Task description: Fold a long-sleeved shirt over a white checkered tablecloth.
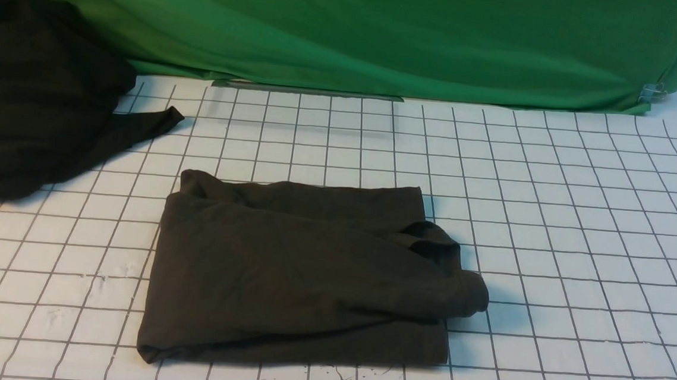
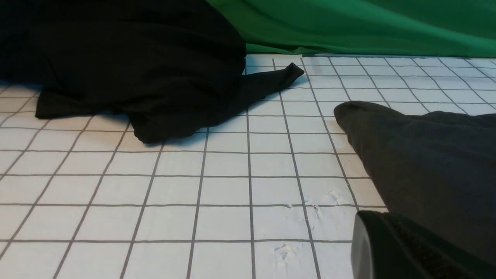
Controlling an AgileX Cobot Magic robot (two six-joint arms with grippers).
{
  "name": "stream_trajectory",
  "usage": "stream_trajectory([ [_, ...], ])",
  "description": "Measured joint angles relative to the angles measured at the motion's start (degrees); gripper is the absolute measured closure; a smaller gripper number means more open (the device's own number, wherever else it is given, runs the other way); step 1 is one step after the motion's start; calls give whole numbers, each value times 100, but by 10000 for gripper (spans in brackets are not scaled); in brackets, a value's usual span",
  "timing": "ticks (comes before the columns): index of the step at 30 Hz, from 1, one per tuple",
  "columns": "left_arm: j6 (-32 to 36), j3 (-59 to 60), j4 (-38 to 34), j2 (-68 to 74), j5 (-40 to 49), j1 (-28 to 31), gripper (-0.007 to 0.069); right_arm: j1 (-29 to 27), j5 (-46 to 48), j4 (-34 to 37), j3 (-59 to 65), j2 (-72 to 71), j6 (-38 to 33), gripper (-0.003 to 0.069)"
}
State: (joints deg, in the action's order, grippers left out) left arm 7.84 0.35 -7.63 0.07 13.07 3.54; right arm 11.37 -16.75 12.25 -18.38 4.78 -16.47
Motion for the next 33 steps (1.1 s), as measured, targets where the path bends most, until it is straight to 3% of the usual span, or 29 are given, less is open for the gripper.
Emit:
stream_trajectory([
  [3,0,0,0,0,-1,0,621,0,1145,-837,21,0,208,491],
  [8,-7,0,0,0,-8,0,621,0,2011,-1225,164,11,475,482],
  [17,-11,0,0,0,-14,0,621,-25,2297,-1310,700,-13,765,465],
  [26,-11,0,0,-7,-13,0,621,-1472,2718,-1312,1821,-462,1069,442],
  [33,-6,0,0,-10,-19,0,621,-1491,3126,-1304,1878,-468,1299,426],
])
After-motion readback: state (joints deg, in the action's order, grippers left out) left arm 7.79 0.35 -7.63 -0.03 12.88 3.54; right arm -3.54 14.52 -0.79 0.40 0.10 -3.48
